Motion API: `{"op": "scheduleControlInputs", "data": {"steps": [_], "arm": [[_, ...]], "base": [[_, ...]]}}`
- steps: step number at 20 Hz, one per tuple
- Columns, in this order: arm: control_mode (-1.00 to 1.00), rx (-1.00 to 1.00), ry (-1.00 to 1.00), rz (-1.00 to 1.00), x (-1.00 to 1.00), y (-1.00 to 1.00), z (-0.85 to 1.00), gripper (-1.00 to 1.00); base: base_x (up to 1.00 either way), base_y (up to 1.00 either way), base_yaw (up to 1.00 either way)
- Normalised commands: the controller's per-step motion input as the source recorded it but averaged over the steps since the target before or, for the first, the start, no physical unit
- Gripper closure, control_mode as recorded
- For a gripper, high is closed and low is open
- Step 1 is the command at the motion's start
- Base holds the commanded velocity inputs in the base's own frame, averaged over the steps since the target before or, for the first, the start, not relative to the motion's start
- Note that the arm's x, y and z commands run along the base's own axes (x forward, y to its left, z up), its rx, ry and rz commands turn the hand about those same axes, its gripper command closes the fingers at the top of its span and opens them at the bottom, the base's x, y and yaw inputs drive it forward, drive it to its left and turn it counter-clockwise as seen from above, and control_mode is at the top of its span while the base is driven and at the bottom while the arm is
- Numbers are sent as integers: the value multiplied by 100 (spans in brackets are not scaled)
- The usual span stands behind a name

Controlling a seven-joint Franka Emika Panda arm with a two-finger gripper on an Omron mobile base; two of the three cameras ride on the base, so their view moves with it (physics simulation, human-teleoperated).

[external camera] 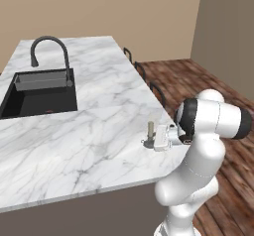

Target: Get the candle and the liquor from the cabinet and move them to the dining counter.

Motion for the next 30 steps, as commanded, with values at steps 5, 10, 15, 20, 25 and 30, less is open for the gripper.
{"op": "scheduleControlInputs", "data": {"steps": [5,10,15,20,25,30], "arm": [[-100,0,0,1,0,0,-34,100],[-100,0,0,1,0,0,-32,-100],[-100,0,-2,0,0,0,-11,-100],[-100,0,-5,0,-18,0,0,-100],[-100,0,-1,0,-22,-10,11,-100],[-100,0,0,-1,-32,-22,31,-100]], "base": [[0,0,0],[0,0,0],[0,0,0],[0,0,0],[0,0,0],[0,0,0]]}}
